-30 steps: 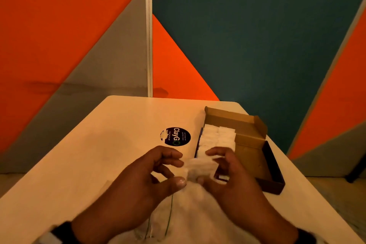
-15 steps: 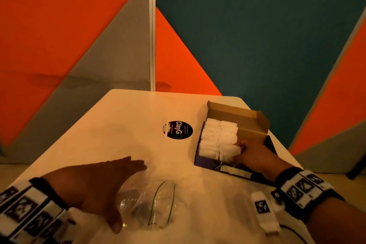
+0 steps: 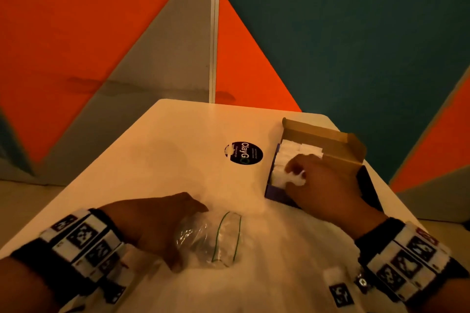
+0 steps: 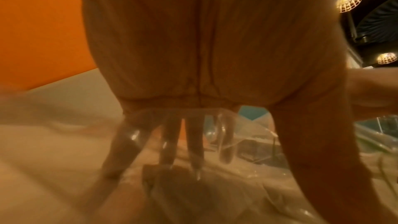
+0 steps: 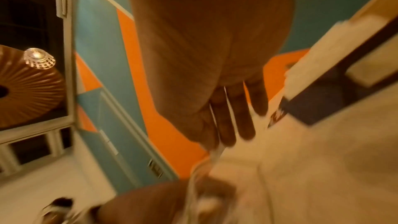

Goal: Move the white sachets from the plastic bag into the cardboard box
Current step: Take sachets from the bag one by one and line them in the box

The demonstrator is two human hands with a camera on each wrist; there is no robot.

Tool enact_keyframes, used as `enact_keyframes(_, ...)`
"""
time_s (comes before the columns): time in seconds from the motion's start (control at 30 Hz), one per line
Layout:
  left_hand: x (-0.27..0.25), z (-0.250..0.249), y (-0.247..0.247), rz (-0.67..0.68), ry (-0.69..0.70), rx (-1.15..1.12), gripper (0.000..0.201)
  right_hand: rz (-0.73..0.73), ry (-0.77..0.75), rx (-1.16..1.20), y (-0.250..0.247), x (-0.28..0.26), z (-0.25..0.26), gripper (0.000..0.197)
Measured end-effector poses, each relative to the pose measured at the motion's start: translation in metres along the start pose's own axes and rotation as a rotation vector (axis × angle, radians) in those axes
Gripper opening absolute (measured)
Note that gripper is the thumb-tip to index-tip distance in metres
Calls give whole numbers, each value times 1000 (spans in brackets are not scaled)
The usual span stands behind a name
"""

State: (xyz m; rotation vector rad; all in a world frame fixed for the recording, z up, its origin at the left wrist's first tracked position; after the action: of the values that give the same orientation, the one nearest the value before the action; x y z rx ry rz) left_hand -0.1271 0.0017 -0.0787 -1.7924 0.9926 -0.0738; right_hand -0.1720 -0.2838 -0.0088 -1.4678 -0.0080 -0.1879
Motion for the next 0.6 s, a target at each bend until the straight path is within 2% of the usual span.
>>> enact_keyframes(0.07,-4,-11,-1,27,-9,-56,108,193,-259,89,6,-21,47,16)
enact_keyframes(0.13,-3,-12,-3,20,-17,-86,99,318,-462,80,24,-40,82,20)
enact_keyframes(0.2,0,-6,-3,-19,-34,-82,101,282,-593,11,40,-46,104,26)
enact_keyframes(0.27,3,-4,-4,-55,-34,-71,92,230,-710,-44,54,-45,119,30)
enact_keyframes(0.33,4,-3,-6,-70,-46,-36,79,232,-765,-104,63,-42,129,31)
enact_keyframes(0.4,2,-4,-7,-82,-68,1,73,281,-735,-69,66,-35,131,33)
enact_keyframes(0.6,0,-4,-8,-67,-73,18,69,309,-726,-182,76,-27,139,21)
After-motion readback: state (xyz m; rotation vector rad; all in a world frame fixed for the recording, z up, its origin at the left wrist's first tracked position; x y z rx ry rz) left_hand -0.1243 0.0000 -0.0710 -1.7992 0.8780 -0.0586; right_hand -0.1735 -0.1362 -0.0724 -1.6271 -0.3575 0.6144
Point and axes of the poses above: each hand's wrist, its own x-axis towards the middle knuckle, its own y-axis out of the palm, z = x × y, the point moved 5 cm from there along x, towards the middle knuckle, and after that the axes turned 14 degrees about -x, right-handed, at the moved point
